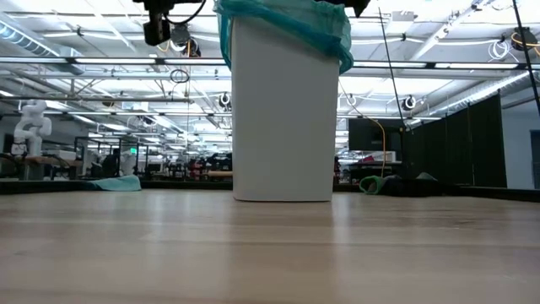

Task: Place trash/remove bag and relplace
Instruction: Remove the blue trash bag from the trash bin

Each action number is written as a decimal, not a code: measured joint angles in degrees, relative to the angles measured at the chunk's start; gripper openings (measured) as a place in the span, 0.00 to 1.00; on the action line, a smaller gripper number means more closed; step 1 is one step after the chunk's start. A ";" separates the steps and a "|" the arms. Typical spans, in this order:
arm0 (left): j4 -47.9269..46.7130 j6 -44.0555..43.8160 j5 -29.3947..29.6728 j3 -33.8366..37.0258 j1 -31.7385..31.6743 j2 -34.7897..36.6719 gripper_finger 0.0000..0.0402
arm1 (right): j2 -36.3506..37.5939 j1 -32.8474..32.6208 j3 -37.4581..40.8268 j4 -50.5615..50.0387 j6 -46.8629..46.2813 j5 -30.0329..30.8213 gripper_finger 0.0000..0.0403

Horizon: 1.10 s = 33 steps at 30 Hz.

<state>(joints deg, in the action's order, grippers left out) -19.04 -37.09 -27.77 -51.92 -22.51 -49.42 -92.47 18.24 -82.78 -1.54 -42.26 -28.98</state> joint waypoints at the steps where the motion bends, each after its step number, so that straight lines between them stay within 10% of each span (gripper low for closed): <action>1: -0.24 0.25 0.31 0.00 0.19 -0.30 0.00 | 0.00 -0.02 0.00 0.00 -0.01 -0.06 0.21; 23: 28.95 -3.52 -7.46 0.05 1.82 -14.84 0.00 | -0.04 0.02 0.00 -4.63 0.39 0.66 0.21; 33: 27.48 -6.14 -18.14 0.04 4.25 -15.26 0.00 | -0.04 -0.21 0.00 -4.67 0.74 0.55 0.21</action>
<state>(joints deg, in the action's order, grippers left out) 8.45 -43.23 -45.91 -51.88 -18.26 -64.69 -92.51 18.02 -82.78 -6.21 -41.52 -28.42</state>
